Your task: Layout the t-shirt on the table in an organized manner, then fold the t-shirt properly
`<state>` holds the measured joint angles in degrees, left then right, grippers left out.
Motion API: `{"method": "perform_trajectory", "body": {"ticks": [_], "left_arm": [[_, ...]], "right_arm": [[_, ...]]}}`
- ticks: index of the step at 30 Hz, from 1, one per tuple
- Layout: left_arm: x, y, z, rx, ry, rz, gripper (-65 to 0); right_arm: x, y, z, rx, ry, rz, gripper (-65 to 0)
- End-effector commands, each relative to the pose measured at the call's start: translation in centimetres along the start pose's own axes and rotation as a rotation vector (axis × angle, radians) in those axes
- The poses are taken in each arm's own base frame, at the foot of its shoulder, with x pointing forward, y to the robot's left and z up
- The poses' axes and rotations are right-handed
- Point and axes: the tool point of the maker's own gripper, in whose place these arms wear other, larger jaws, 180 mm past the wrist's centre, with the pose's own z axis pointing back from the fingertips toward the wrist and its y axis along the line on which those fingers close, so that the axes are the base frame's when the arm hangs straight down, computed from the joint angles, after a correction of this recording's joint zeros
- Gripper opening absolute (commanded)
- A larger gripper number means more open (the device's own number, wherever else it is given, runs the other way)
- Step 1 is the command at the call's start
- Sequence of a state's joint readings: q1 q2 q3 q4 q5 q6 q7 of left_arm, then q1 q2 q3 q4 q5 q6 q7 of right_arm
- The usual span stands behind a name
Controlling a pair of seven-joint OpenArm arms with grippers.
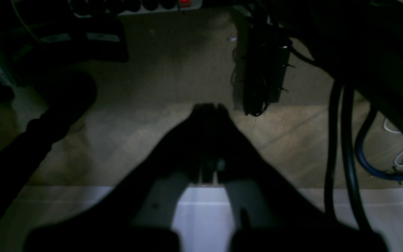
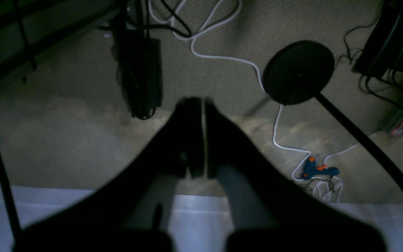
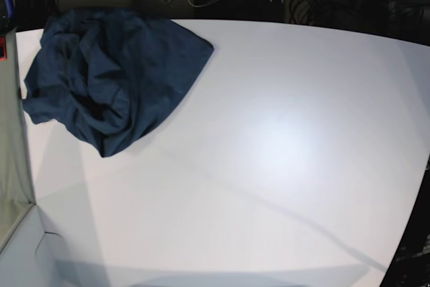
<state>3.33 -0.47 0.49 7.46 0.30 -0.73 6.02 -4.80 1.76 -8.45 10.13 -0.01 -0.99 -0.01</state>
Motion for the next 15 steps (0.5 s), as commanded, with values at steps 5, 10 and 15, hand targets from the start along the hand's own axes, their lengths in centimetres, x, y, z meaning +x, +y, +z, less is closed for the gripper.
{"method": "perform_trajectory", "body": {"ticks": [5, 10, 15], "left_arm": [[0.2, 0.5, 0.2, 0.013, -0.036, 0.008, -64.8], [-1.5, 2.0, 1.7, 0.032, -0.118, 0.0, -64.8], [-2.6, 2.7, 3.5, 0.04, -0.178, -0.015, -64.8]], "right_arm": [[0.3, 0.2, 0.1, 0.016, -0.026, 0.001, -65.0], [-2.2, -0.5, 1.1, 0.006, -0.076, 0.008, -65.0], [-3.8, -1.6, 2.9, -0.007, -0.131, 0.017, -65.0]]}}
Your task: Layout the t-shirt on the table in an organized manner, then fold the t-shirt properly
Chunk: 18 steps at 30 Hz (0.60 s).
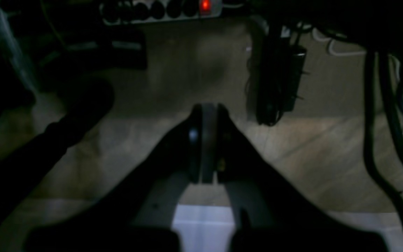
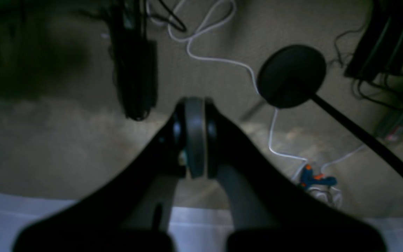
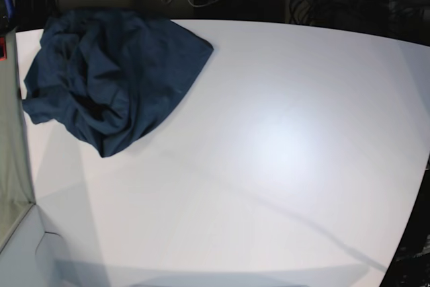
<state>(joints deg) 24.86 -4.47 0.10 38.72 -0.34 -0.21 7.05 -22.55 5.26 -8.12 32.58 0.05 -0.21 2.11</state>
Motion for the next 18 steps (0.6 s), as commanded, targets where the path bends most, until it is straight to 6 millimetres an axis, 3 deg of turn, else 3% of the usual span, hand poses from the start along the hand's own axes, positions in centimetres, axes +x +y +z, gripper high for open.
{"method": "perform_trajectory", "body": {"ticks": [1, 4, 9, 14, 18], "left_arm": [[0.8, 0.5, 0.4, 0.007, -0.04, -0.005, -64.8], [1.1, 0.1, 1.7, -0.003, -0.083, -0.008, -64.8], [3.3, 0.5, 4.6, -0.004, -0.197, -0.031, -64.8], [7.0, -0.5, 9.3, -0.029, -0.357, -0.039, -64.8], [9.5, -0.7, 13.0, -0.043, -0.464, -0.057, -64.8]], "right_arm": [[0.4, -0.4, 0.5, -0.001, -0.033, 0.002, -65.0], [0.4, -1.4, 2.2, -0.01, -0.085, 0.025, -65.0], [1.9, -3.6, 5.6, -0.045, -0.188, 0.042, -65.0], [4.8, -7.2, 9.9, -0.134, -0.285, -0.007, -65.0], [7.6, -8.2, 13.2, -0.165, -0.383, -0.004, -65.0]]}}
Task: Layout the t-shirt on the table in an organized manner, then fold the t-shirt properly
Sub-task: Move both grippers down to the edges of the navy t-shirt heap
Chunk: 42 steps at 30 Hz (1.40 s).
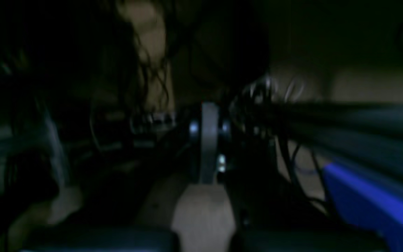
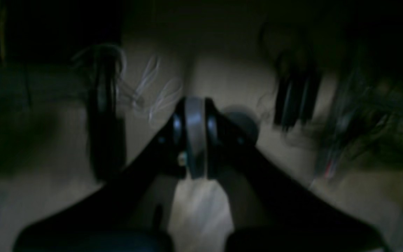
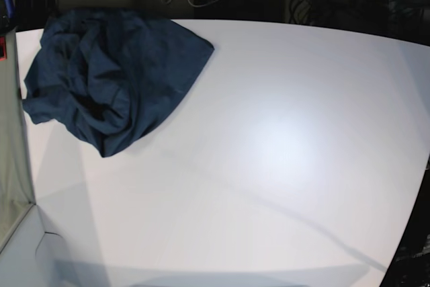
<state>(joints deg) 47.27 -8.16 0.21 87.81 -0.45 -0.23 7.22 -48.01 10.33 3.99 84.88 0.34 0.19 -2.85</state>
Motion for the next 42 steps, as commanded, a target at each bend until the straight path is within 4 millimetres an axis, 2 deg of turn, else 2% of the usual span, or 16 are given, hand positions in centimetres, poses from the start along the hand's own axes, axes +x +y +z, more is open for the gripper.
{"method": "perform_trajectory", "body": {"ticks": [1, 4, 8, 10, 12, 14, 16, 19, 22, 25, 29, 32, 35, 42], "left_arm": [[1.2, -0.2, 1.0, -0.005, -0.039, -0.001, -64.8], [4.3, -0.6, 2.7, -0.016, -0.121, 0.001, -64.8], [8.1, -1.2, 4.6, -0.028, -0.222, 0.005, -64.8], [10.3, -1.4, 5.7, -0.036, -0.279, 0.007, -64.9], [12.1, -1.6, 6.6, -0.038, -0.328, 0.014, -64.9], [13.3, -1.9, 7.0, -0.044, -0.361, 0.018, -64.7], [14.0, -3.0, 6.9, -0.08, -0.381, 0.015, -64.7], [15.7, -5.0, 6.5, -0.137, -0.425, 0.02, -64.5], [16.8, -7.1, 6.6, -0.193, -0.456, 0.03, -60.2], [18.5, -8.9, 6.5, -0.244, -0.5, 0.031, -43.7], [19.1, -11.2, 5.3, -0.308, -0.443, -0.005, -19.2], [19.6, -11.8, 4.3, -0.321, -0.407, -0.037, -8.0], [20.2, -12.0, 3.5, -0.317, -0.404, -0.031, -2.3], [19.2, -12.4, 1.1, -0.319, -0.359, -0.038, -1.7]], "right_arm": [[0.6, -0.4, 1.1, -0.001, -0.027, 0.01, -65.0], [3.4, -1.0, 2.4, -0.005, -0.099, 0.032, -65.0], [6.7, -0.9, 3.6, -0.001, -0.185, 0.038, -65.0], [9.0, -0.9, 4.2, -0.001, -0.244, 0.04, -65.0], [10.4, -1.6, 5.0, -0.019, -0.279, 0.044, -65.0], [12.3, -2.0, 5.6, -0.033, -0.311, 0.043, -65.0], [14.2, -2.0, 6.1, -0.036, -0.349, 0.042, -65.0], [16.2, -2.0, 6.5, -0.039, -0.377, 0.039, -65.0], [16.1, -1.7, 6.3, -0.036, -0.362, 0.031, -65.0], [15.7, -1.8, 6.1, -0.036, -0.339, 0.031, -65.0], [15.7, -1.8, 6.1, -0.036, -0.34, 0.034, -65.0], [15.7, -1.9, 6.1, -0.039, -0.34, 0.037, -65.0], [15.8, -2.0, 6.1, -0.041, -0.342, 0.037, -65.0], [15.8, -2.0, 6.1, -0.041, -0.342, 0.037, -65.0]]}}
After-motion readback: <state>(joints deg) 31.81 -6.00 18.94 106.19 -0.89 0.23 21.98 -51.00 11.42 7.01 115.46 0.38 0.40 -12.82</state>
